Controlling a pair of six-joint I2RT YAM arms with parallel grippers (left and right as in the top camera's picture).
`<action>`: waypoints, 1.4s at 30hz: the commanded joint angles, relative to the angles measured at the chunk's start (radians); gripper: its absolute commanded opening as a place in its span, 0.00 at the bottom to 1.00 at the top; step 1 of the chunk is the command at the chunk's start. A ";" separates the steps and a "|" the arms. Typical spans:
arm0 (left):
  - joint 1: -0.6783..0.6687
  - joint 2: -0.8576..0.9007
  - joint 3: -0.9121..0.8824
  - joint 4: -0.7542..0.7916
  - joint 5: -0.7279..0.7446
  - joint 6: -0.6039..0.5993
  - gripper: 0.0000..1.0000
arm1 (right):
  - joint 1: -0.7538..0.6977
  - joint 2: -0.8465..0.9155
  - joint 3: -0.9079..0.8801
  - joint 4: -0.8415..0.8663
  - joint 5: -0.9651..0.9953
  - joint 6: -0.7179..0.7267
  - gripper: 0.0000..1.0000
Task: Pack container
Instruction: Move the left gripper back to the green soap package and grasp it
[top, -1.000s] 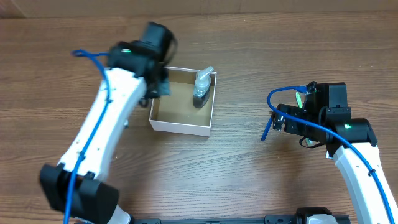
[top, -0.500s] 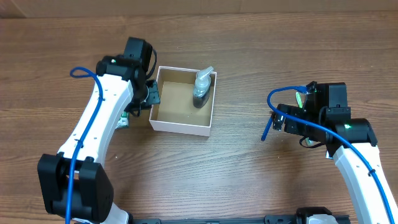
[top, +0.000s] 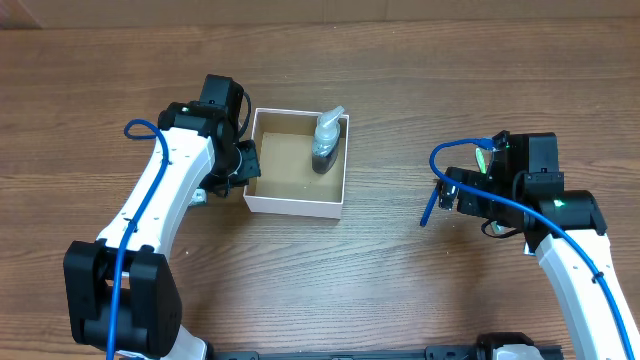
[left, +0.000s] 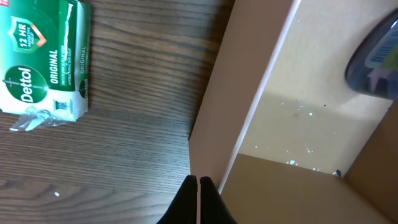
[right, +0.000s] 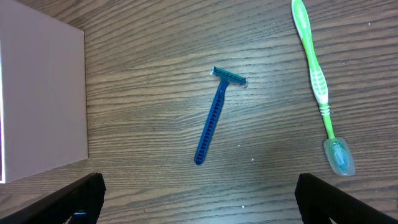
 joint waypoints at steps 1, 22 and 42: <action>0.003 0.006 -0.009 0.007 0.059 0.027 0.04 | 0.005 -0.002 0.025 0.005 -0.002 0.002 1.00; 0.003 0.006 -0.009 0.008 0.134 0.064 0.04 | 0.005 -0.002 0.025 0.005 -0.002 0.002 1.00; 0.012 -0.003 0.058 -0.056 -0.029 0.079 0.04 | 0.005 -0.002 0.025 0.005 -0.002 0.002 1.00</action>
